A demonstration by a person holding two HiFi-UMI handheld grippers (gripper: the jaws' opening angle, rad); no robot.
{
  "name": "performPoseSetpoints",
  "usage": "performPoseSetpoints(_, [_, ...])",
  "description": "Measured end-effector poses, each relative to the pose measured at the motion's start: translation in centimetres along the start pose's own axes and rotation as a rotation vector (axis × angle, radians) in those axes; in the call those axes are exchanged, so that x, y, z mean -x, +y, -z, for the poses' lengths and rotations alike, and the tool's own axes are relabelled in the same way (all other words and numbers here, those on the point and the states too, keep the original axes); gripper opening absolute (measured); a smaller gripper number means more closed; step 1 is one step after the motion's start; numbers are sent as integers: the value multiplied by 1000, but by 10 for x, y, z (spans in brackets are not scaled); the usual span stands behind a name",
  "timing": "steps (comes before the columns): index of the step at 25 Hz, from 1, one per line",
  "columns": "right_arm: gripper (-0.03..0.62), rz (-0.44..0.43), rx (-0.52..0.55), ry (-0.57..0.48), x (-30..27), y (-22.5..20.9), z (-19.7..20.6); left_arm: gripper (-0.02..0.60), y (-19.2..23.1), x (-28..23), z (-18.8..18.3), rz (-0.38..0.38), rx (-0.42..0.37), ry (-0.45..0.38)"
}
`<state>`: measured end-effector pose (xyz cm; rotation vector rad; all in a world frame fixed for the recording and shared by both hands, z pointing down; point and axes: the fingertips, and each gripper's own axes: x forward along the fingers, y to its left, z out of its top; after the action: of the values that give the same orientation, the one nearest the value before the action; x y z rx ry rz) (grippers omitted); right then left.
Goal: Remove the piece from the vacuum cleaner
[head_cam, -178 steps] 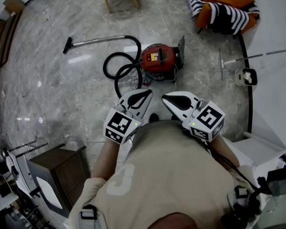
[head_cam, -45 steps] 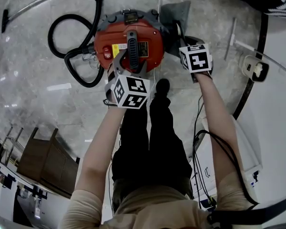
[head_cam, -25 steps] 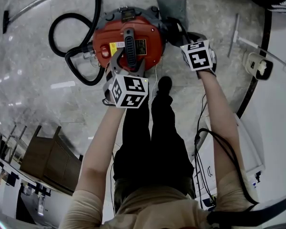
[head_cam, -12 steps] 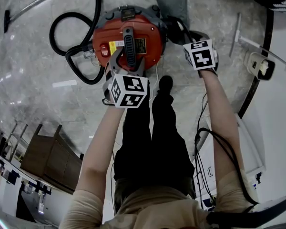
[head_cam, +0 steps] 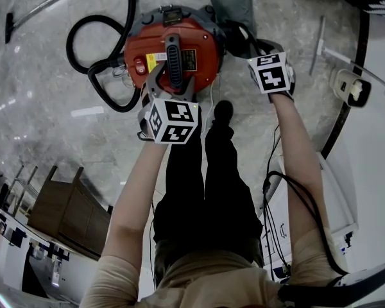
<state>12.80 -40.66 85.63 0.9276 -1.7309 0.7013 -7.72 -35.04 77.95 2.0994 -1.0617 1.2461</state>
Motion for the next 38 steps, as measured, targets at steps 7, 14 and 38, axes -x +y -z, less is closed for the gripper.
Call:
performPoseSetpoints(7, [32, 7, 11, 2, -2, -3, 0, 302, 1, 0, 2, 1, 8, -3])
performPoseSetpoints(14, [32, 11, 24, 6, -3, -6, 0, 302, -1, -1, 2, -2, 8, -1])
performPoseSetpoints(38, [32, 48, 29, 8, -11, -14, 4, 301, -3, -4, 6, 4, 21, -3])
